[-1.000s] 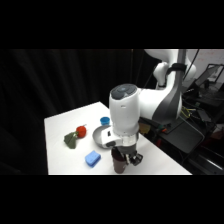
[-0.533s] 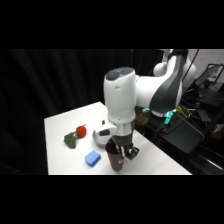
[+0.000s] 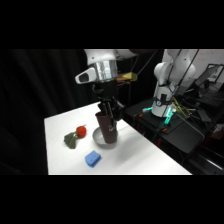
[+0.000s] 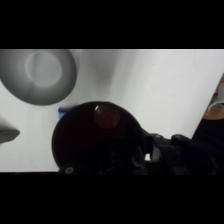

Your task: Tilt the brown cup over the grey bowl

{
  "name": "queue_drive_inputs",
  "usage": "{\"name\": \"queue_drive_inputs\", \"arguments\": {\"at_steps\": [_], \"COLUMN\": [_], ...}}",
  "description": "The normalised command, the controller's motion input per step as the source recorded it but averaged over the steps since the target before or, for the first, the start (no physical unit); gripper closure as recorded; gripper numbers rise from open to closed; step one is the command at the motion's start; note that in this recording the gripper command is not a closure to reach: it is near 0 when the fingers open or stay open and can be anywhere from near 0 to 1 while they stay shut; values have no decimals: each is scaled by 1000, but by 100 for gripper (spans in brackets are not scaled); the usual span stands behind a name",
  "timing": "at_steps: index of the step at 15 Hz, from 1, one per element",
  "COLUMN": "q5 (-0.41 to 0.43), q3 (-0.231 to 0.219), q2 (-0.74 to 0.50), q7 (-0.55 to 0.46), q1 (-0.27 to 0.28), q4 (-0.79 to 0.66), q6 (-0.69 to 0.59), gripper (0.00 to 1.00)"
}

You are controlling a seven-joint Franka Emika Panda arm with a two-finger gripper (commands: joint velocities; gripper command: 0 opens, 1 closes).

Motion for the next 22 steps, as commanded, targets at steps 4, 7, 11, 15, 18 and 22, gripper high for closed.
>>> {"name": "queue_drive_inputs", "arguments": {"at_steps": [4, 7, 11, 15, 18, 22], "q5": [635, 497, 400, 331, 292, 313], "q3": [-276, -166, -68, -25, -26, -21], "q2": [98, 302, 426, 465, 396, 284], "q7": [-715, -438, -232, -116, -31, 50], "q1": [-224, -166, -124, -141, -158, -129], "q4": [327, 415, 486, 538, 527, 446], "q6": [-727, -719, -647, -582, -496, -390], "gripper": [22, 22, 22, 22, 22, 22]}}
